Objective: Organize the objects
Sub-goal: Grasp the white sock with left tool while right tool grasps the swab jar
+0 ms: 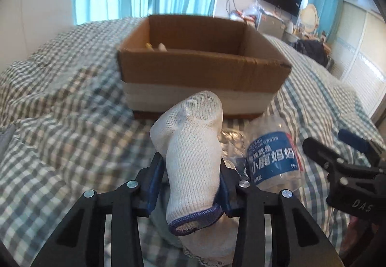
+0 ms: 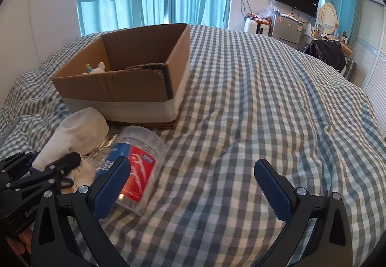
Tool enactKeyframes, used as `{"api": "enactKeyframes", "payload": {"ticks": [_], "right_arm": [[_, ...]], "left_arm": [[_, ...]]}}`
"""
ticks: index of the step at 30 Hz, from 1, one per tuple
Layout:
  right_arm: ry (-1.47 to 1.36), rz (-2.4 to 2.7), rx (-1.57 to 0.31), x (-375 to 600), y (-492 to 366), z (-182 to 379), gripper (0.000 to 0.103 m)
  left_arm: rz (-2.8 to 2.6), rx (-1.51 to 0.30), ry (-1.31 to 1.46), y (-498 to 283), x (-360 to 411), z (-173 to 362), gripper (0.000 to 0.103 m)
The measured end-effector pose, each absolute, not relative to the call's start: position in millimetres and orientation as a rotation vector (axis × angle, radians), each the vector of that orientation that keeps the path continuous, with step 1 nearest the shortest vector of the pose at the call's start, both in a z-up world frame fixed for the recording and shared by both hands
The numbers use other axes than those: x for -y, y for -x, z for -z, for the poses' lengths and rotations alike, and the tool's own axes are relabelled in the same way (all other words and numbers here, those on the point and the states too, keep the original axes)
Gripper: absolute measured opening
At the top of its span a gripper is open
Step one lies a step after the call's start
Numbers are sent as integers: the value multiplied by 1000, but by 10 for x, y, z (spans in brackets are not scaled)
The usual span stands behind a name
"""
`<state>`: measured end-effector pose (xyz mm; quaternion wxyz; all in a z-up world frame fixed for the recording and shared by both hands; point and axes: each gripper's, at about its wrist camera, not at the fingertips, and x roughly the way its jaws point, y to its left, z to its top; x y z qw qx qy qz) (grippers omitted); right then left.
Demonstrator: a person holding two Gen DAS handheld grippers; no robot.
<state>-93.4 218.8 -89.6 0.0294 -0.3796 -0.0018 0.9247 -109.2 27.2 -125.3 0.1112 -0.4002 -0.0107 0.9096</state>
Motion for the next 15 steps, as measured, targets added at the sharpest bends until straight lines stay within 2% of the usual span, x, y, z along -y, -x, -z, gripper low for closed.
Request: {"api": "enactKeyframes", "payload": {"ticks": [5, 13, 15], "right_arm": [[1222, -2890, -15, -1971, 984, 894, 103], [1384, -2858, -36, -1756, 1131, 1180, 102], [1422, -2858, -61, -1773, 1145, 1247, 97]], "left_arm": [[-2736, 4, 1124, 1046, -105, 1125, 41], [-2745, 86, 1094, 990, 100, 1032, 41], [-2751, 85, 1080, 970, 106, 998, 41]]}}
